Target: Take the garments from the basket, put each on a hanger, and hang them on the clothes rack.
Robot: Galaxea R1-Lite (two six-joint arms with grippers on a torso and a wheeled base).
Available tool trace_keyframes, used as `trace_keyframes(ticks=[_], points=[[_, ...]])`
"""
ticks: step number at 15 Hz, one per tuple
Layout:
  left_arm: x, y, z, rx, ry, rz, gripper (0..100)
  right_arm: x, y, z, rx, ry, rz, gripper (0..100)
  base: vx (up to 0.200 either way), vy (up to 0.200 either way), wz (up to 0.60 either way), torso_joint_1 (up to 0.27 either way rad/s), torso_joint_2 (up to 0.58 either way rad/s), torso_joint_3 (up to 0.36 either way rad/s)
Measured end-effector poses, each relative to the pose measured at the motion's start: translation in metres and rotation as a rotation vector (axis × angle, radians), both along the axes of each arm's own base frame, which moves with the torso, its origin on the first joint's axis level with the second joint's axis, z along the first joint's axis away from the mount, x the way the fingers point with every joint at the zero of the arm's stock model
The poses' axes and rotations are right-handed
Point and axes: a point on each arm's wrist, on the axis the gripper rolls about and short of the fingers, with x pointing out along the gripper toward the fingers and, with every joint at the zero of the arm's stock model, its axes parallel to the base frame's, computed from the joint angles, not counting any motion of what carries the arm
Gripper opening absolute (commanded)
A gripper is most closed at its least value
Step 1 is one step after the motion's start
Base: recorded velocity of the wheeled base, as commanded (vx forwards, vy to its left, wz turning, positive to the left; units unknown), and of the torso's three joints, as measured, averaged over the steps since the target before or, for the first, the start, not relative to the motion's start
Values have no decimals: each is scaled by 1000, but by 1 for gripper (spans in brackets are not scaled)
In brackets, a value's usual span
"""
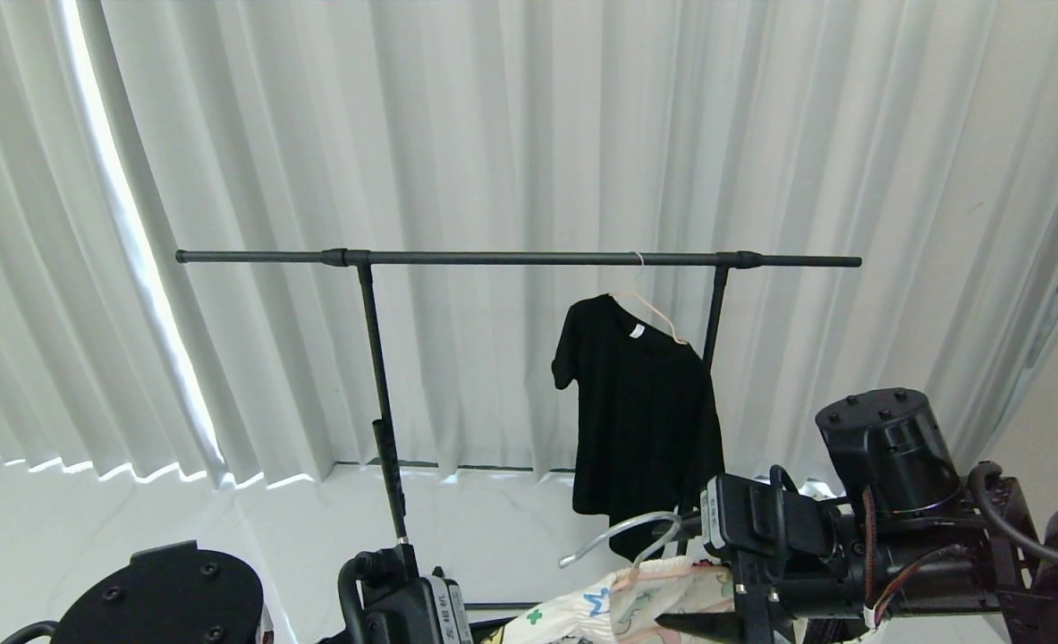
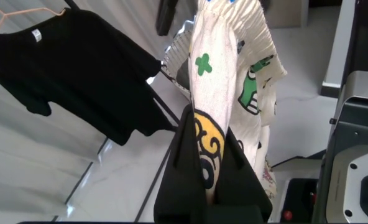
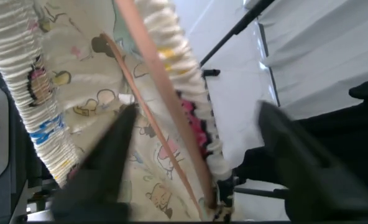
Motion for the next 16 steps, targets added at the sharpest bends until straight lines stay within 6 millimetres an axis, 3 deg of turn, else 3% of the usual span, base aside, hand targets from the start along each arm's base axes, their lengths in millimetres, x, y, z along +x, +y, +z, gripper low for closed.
trace_keyframes(ticks=[5,6,10,13,16], points=[[-1,1,-1,3,0,0,0,2,2,4,27,-47,-10,0,0,0,0,0,0,0],[-1,1,-1,5,-2,0,100,3,2,6,44,-68,-11,0,0,0,0,0,0,0],[2,7,-5,27,-3,68,100,7,-4,7,77,-158,-14,0,0,0,0,0,0,0],[8,28,-6,38,-9,190,100,19,-21,9,90,-196,-88,0,0,0,0,0,0,0],[9,54,11,-31,-81,317,100,33,-44,12,94,-211,-194,0,0,0,0,0,0,0]])
